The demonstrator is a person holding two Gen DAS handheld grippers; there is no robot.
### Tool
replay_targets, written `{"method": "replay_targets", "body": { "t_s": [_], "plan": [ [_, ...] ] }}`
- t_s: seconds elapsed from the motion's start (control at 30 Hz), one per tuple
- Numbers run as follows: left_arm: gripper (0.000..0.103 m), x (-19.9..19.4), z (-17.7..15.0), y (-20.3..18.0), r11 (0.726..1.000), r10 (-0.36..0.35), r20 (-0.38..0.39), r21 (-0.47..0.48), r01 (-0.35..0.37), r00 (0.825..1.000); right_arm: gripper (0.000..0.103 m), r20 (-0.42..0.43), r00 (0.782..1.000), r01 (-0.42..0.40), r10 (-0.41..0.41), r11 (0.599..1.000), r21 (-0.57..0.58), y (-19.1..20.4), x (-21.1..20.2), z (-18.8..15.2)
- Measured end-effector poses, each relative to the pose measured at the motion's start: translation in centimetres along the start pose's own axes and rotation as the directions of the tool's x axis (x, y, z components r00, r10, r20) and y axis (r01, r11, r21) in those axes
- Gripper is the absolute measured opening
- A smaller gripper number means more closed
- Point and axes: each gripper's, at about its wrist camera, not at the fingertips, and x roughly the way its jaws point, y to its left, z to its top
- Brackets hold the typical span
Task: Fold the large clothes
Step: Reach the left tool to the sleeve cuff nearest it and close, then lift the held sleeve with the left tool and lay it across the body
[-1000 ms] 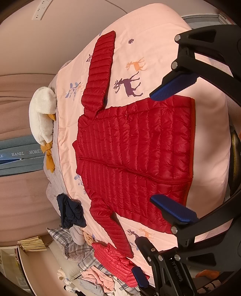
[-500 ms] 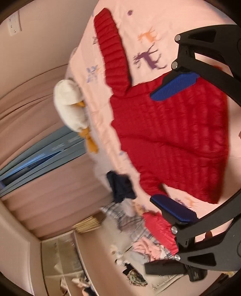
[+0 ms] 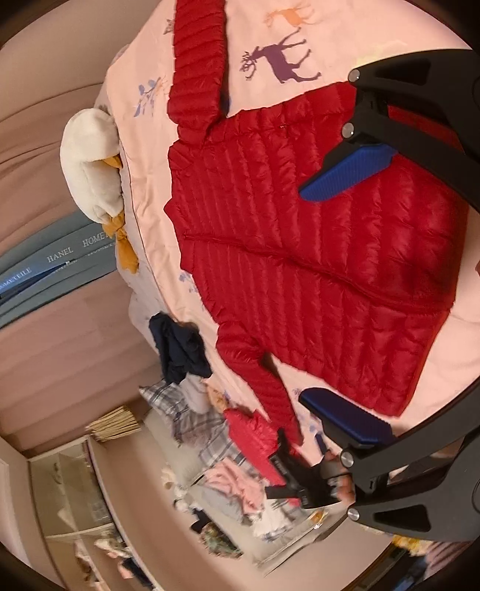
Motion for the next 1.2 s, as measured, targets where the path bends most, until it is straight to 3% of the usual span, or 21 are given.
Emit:
{"method": "replay_targets", "body": {
  "t_s": [0.1, 0.23, 0.37, 0.53, 0.63, 0.67, 0.7, 0.73, 0.77, 0.8, 0.9, 0.97, 1.07, 1.2],
  "plan": [
    [0.102, 1.4, 3.0, 3.3, 0.993, -0.037, 0.012, -0.114, 0.039, 0.999, 0.101, -0.01, 1.0, 0.019, -0.02, 0.999, -0.04, 0.6, 0.8, 0.0],
    [0.102, 3.2, 5.7, 6.9, 0.953, -0.126, 0.046, -0.272, 0.134, 0.991, 0.101, -0.037, 0.999, 0.037, -0.039, 0.998, -0.055, 0.6, 2.2, 0.1],
    [0.102, 4.1, 8.0, 7.7, 0.932, -0.177, 0.108, -0.302, 0.202, 0.978, 0.101, -0.066, 0.996, 0.051, -0.054, 0.998, -0.047, 0.2, 3.5, 0.1],
    [0.102, 4.9, 9.9, 8.3, 0.902, -0.163, 0.158, -0.376, 0.212, 0.974, 0.101, -0.081, 0.993, 0.077, -0.083, 0.995, -0.066, 0.1, 4.6, 0.3],
    [0.1, 5.5, 10.8, 8.1, 0.903, -0.131, 0.166, -0.386, 0.187, 0.977, 0.101, -0.081, 0.992, 0.089, -0.095, 0.993, -0.076, 0.1, 4.9, 0.2],
    [0.089, 5.6, 11.0, 7.9, 0.909, -0.117, 0.163, -0.379, 0.172, 0.98, 0.101, -0.082, 0.992, 0.094, -0.101, 0.993, -0.077, 0.1, 5.0, 0.3],
    [0.068, 6.0, 11.1, 7.8, 0.92, -0.089, 0.138, -0.369, 0.134, 0.986, 0.101, -0.082, 0.991, 0.099, -0.105, 0.992, -0.077, 0.0, 5.1, 0.3],
    [0.056, 6.5, 11.1, 7.9, 0.925, -0.063, 0.104, -0.367, 0.097, 0.993, 0.101, -0.083, 0.99, 0.106, -0.112, 0.992, -0.075, -0.1, 5.1, 0.3],
    [0.032, 7.3, 11.1, 8.2, 0.927, -0.039, 0.06, -0.371, 0.058, 0.997, 0.101, -0.082, 0.989, 0.114, -0.119, 0.991, -0.071, -0.3, 5.2, 0.3],
    [0.019, 7.5, 10.9, 8.6, 0.926, -0.029, 0.048, -0.376, 0.045, 0.998, 0.101, -0.08, 0.989, 0.119, -0.124, 0.991, -0.067, -0.5, 5.2, 0.3],
    [0.014, 7.0, 10.6, 9.2, 0.916, -0.029, 0.065, -0.398, 0.052, 0.997, 0.101, -0.079, 0.989, 0.125, -0.128, 0.991, -0.043, -1.1, 5.0, 0.2],
    [0.011, 6.3, 10.6, 8.4, 0.929, 0.01, 0.075, -0.37, 0.019, 0.997, 0.101, -0.078, 0.988, 0.129, -0.131, 0.991, -0.031, -1.4, 4.8, 0.2],
    [0.01, 3.6, 10.8, 4.2, 0.966, 0.034, 0.147, -0.258, 0.005, 0.989, 0.101, -0.068, 0.987, 0.143, -0.145, 0.989, -0.03, -2.0, 4.2, 0.1],
    [0.01, -0.4, 11.2, -3.5, 0.997, -0.026, 0.248, -0.07, 0.044, 0.969, 0.101, -0.061, 0.987, 0.148, -0.148, 0.989, -0.012, -2.8, 3.5, -0.1]
  ]
}}
